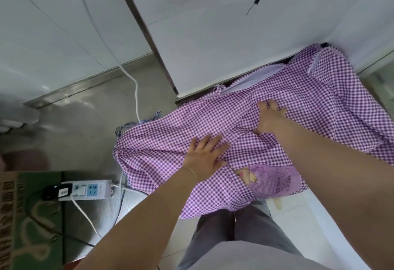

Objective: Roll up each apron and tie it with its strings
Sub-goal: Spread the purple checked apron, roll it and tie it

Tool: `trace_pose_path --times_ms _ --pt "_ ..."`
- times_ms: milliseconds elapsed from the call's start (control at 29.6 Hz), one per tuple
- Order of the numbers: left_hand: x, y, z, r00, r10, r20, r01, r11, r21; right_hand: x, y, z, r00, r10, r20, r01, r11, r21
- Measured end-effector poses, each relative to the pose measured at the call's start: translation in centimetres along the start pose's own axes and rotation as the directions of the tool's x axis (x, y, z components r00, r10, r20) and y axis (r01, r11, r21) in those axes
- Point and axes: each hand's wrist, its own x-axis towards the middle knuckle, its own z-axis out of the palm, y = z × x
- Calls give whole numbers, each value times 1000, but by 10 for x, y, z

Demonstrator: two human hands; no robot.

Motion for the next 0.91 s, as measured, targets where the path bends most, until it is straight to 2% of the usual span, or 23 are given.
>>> trace_pose_path --times_ms 169,304,338,372,439,473,507,574,608,642,676,777,912 --pt "-11 -51 9 984 -174 47 173 985 25 -5 -2 -5 1000 -14 -6 14 999 -37" --pt "-12 -57 1 972 -216 97 217 976 3 -18 1 -2 999 -6 -34 8 997 73" --pt "-10 -56 -1 971 -218 103 219 976 -5 -28 3 1 995 10 -99 0 995 103" --pt "-10 -55 -2 969 -221 109 223 975 -9 -41 3 6 974 -12 -225 34 995 95" --pt "-7 -55 -1 969 -222 111 224 974 -8 -69 -1 19 845 -147 -514 192 981 34" --pt "-7 -55 0 968 -223 112 226 974 -8 -87 -8 26 816 -200 -542 277 959 63" --pt "-6 -56 0 968 -223 112 226 974 -9 -103 -14 36 847 -240 -474 321 942 96" --pt "-6 -57 1 966 -227 120 231 973 -15 -124 -26 62 956 -261 -133 273 959 79" --pt "-5 -57 0 965 -230 129 235 972 -21 -130 -29 73 968 -251 5 251 967 35" --pt "-5 -57 0 964 -232 134 237 971 -24 -133 -30 82 966 -247 80 247 969 3" --pt "-5 -56 -2 963 -231 139 236 972 -21 -137 -29 88 962 -238 132 237 971 25" --pt "-6 -55 -5 964 -225 145 230 973 -18 -141 -24 104 906 -288 309 175 921 347" --pt "-4 -57 -6 961 -231 151 236 972 -18 -149 -8 117 876 -379 297 196 845 498"
